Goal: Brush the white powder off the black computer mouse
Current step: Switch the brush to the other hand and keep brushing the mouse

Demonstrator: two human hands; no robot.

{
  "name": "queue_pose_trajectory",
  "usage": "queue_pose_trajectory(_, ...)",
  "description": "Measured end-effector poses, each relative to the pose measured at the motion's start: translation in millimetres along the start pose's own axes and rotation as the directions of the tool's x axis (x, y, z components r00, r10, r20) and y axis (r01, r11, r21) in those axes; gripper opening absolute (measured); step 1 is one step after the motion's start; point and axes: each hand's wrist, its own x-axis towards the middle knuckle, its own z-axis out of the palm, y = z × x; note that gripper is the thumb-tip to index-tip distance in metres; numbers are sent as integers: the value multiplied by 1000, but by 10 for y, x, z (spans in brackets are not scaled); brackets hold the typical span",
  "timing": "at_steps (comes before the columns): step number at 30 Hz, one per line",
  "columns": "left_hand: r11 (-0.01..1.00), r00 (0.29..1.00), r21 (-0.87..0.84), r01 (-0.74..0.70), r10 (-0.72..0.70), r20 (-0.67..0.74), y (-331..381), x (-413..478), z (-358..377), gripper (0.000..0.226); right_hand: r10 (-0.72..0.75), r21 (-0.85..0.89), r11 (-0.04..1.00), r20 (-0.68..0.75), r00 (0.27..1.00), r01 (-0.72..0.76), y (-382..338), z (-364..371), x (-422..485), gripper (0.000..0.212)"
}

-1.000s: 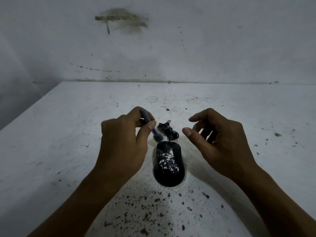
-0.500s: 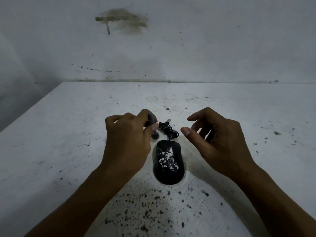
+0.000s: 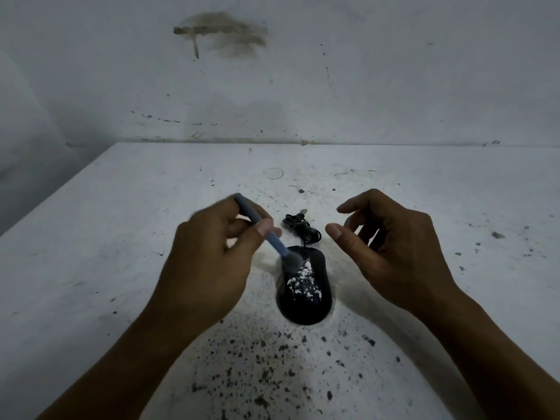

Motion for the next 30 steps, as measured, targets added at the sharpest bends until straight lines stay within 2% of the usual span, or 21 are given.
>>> queue_pose_trajectory(3,955,991,283,-89,115,-76,-28,-20,-6,6,-1,0,1000,-2,1000,1,-3,-2,-8,34)
queue_pose_trajectory(4,950,985,300,-90,129,-113,-37,-13,-30,7,1,0,1000,-5,1000,-1,-1,-1,-6,34)
queue_pose_trajectory(6,980,987,187,-70,95,-128,-28,-9,-78,7,2,1,1000,-5,1000,-2,1,3,-3,34)
queue_pose_trajectory(9,998,999,60,-18,20,-32,8,-23,-71,7,-3,0,1000,-1,1000,3,-2,8,-2,34)
queue_pose_trajectory(13,934,985,341,-104,143,-93,-58,-46,-46,11,-4,0,1000,-5,1000,4,-7,2,-10,34)
queue_pose_trajectory(15,973,990,216,-79,103,-100,-61,-62,-78,8,-1,-1,1000,-9,1000,1,0,-1,-9,33)
queue_pose_trajectory(18,999,1000,-26,-21,21,19,-44,-138,-81,9,-2,0,1000,-6,1000,2,-2,7,-9,33)
queue_pose_trajectory(20,997,998,32,-65,64,19,-60,-198,-64,8,-2,4,1000,0,1000,2,-6,13,-10,34)
queue_pose_trajectory(22,970,985,195,-143,158,-64,-81,-211,-71,7,-4,6,1000,1,1000,4,-7,14,-12,34)
queue_pose_trajectory(23,963,978,218,-156,181,-103,-81,-205,-86,7,-2,6,1000,-1,1000,2,-5,12,-14,33)
queue_pose_trajectory(25,975,975,140,-170,187,-117,-64,-206,-110,10,1,7,1000,-5,1000,-1,-2,12,-12,33)
queue_pose_trajectory(27,984,982,32,-178,179,-62,-52,-216,-100,13,-1,7,1000,-3,1000,1,-7,17,-11,33)
queue_pose_trajectory(30,970,971,60,-234,237,-45,-69,-171,-52,8,-4,8,1000,1,1000,4,-11,18,-14,34)
